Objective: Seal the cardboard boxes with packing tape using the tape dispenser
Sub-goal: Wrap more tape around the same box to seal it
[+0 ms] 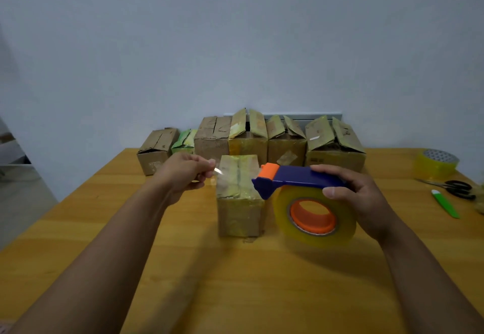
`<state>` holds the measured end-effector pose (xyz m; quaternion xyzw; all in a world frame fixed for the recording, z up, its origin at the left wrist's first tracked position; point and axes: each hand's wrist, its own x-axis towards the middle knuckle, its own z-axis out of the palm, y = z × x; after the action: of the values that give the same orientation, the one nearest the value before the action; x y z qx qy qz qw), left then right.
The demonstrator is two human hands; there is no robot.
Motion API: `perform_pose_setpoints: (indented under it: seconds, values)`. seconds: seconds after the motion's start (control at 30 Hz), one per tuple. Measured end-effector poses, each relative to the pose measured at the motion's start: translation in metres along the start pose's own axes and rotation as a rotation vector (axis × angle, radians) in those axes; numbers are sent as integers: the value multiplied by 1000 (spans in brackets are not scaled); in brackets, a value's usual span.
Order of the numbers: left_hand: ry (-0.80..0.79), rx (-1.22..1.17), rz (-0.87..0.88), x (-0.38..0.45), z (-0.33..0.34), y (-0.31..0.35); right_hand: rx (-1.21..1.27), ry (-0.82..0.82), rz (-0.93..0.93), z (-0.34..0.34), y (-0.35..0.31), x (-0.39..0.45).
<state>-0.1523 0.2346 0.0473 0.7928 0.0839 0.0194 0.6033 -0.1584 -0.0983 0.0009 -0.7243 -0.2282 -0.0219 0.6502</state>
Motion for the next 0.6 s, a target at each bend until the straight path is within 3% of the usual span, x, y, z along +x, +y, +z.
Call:
perform_pose_setpoints:
  seconds: [0.33, 0.6]
  values:
    - [28, -283, -99, -2, 4, -33, 232, 90, -15, 27, 30, 22]
    - [127, -116, -16, 0, -20, -40, 254, 79, 0, 47, 36, 22]
